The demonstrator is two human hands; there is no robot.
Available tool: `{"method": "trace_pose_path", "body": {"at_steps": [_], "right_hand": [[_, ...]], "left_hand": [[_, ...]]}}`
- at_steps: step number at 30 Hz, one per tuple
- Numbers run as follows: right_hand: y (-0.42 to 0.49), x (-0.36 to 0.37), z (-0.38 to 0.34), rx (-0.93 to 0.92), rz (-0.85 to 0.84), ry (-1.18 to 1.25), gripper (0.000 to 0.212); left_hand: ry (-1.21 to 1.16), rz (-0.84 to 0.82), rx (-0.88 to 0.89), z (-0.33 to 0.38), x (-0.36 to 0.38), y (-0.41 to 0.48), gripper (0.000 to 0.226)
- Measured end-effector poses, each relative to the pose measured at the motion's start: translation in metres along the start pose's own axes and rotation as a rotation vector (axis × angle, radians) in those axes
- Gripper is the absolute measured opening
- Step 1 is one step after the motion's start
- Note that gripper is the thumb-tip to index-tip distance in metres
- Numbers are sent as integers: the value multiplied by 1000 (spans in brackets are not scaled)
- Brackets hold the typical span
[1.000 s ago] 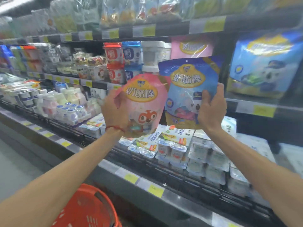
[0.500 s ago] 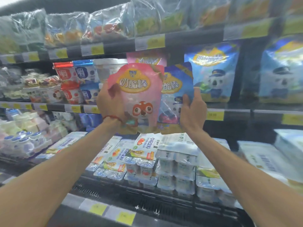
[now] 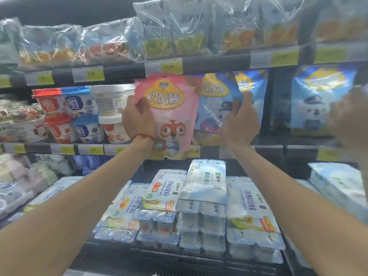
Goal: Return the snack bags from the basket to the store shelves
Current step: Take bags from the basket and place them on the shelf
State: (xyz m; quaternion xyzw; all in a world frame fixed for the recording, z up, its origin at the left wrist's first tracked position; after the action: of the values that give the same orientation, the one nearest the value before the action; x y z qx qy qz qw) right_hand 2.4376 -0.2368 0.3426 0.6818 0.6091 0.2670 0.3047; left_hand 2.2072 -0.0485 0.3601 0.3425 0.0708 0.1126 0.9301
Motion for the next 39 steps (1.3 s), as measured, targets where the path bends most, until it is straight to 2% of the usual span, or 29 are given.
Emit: {"method": "trace_pose_path", "body": {"at_steps": [8, 11, 13, 17, 20, 23, 29, 39], "right_hand": [[17, -13, 27, 94, 81, -148, 28], [9, -15, 31, 175, 100, -98, 33], [-7, -17, 30, 185, 108, -13, 46], [-35, -15, 18, 115, 79, 40, 84], [-43, -8, 19, 112, -20, -54, 114], [-44, 0, 23, 95, -104, -162, 128], [-37, 4, 29, 102, -123, -328, 131], [-36, -4, 30, 149, -182, -278, 129]], "left_hand": [[34, -16, -57, -11, 15, 1, 23], [24, -14, -70, -13, 14, -2, 22], [29, -20, -92, -16, 12, -3, 21], [48, -31, -113, -19, 10, -9, 21], [71, -46, -109, -16, 11, -13, 19], [89, -53, -94, -14, 13, -15, 21], [76, -82, -80, -15, 21, -22, 20], [26, -71, -109, -14, 13, -28, 15]]}}
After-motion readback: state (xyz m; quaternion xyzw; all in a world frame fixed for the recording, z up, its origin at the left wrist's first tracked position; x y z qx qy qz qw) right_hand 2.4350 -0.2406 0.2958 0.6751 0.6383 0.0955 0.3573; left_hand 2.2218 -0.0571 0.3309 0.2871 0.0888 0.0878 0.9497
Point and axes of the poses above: each hand's wrist, its own y-axis towards the middle knuckle, its own x-axis out of the palm, z = x × y, the point moved 7 cm from there along y, towards the middle knuckle, and after that the axes turned 8 degrees about y, right-handed, at the moved point
